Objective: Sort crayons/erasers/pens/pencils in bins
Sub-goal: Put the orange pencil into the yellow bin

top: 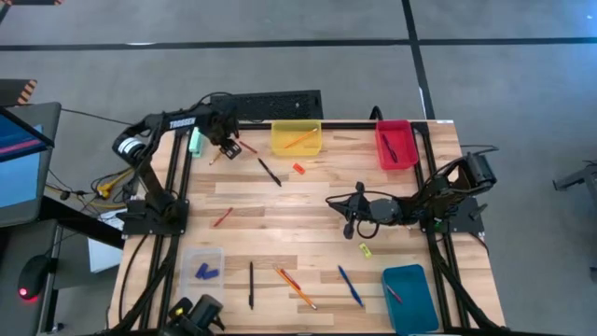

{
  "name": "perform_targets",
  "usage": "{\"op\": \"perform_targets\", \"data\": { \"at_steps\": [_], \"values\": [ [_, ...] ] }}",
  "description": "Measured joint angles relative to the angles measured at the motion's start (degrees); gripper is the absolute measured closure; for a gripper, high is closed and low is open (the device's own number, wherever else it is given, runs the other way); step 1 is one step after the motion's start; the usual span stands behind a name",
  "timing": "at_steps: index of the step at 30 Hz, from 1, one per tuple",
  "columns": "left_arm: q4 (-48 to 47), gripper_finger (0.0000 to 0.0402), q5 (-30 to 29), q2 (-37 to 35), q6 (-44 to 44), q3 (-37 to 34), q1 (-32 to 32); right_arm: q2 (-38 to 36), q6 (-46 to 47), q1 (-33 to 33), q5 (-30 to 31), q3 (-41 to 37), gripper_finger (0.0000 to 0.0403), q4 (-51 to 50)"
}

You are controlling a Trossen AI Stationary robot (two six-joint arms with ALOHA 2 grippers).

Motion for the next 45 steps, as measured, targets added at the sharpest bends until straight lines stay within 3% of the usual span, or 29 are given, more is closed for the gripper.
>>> {"op": "perform_targets", "data": {
  "at_steps": [8,15,18,22,35,45],
  "values": [
    [-1.3,0.0244,0.7,1.7,-0.1,0.3,0.9,0.0,0.2,0.0,0.0,0.0,0.04,-0.6],
    [-2.8,0.0284,4.6,1.7,-0.1,0.3,0.9,0.0,0.7,0.0,0.0,0.0,0.0396,-0.9],
    [-2.2,0.0292,2.1,1.7,-1.6,0.3,0.9,0.0,0.7,0.0,0.0,0.0,0.0398,-0.9],
    [-1.6,0.0289,-1.4,1.7,-1.5,0.5,0.8,0.0,1.0,0.0,0.0,0.0,0.04,-0.9],
    [-3.4,0.0256,0.1,4.9,-1.9,2.8,0.4,0.0,1.0,0.0,0.0,0.0,0.04,-0.9],
    [-7.7,0.0289,2.7,9.7,-1.4,7.7,0.4,0.0,1.0,0.0,0.0,0.0,0.04,-0.9]
  ]
}}
